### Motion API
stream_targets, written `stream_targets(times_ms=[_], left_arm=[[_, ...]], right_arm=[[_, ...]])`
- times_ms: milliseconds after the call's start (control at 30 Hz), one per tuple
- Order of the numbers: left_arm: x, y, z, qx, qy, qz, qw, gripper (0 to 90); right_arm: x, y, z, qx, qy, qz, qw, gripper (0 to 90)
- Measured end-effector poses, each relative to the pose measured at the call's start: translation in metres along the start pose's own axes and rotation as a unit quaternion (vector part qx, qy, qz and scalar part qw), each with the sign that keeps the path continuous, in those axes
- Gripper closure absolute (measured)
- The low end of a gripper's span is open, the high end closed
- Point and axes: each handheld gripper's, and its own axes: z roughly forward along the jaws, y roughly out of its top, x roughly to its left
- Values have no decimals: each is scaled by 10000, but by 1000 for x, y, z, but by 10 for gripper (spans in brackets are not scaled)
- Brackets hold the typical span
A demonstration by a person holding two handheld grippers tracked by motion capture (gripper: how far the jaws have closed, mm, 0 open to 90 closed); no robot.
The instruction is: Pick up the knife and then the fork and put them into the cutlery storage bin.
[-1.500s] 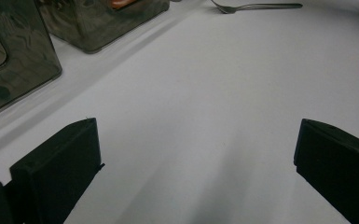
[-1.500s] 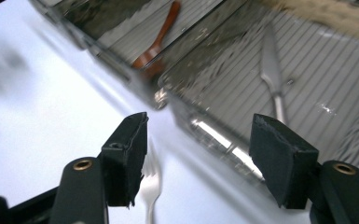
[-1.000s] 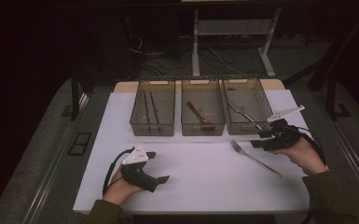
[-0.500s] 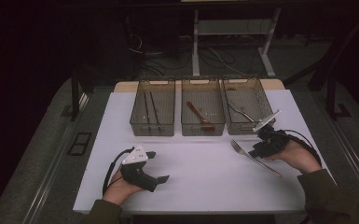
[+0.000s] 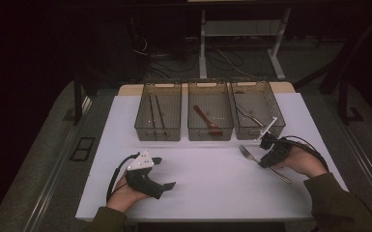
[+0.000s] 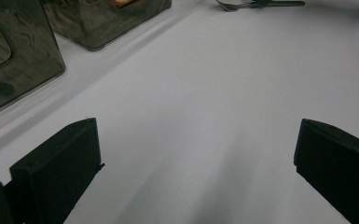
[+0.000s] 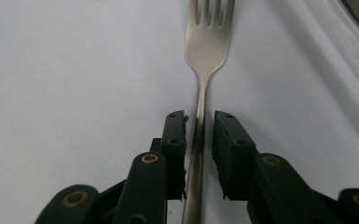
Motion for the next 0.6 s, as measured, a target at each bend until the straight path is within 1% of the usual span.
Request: stream_targets(times_ms=[33,67,100,133,200,267,333,433,567,600], left_arm=[[0,0,0,2,-4,1,10000,0],[0,0,0,0,-4,-3,10000,0],[0,0,0,2,-6,-1,10000,0],[0,0,0,2,-9,0,10000,0],[0,0,0,2,-12,7,10000,0],[0,0,0,5,-13,15,10000,0],[0,0,0,4,-12,11,10000,0],[0,0,0,5,-13,9,10000,0],[0,0,0,4,-19,26,10000,0],[0,0,0,4,-18,28,10000,0]], right_arm=[[0,0,1,33,-18,9,10000,737],[-1,0,1,34,10,-19,10000,740],[-2,1,2,29,-18,-73,10000,741],[-2,1,2,56,-10,-72,10000,747],[-1,2,3,113,-36,-167,9998,754],[0,3,4,168,-67,-192,9997,758],[1,5,6,215,-128,-278,9993,764],[4,7,6,297,-182,-296,9990,776],[4,9,7,378,-273,-434,9980,806],[5,10,7,400,-265,-405,9980,814]])
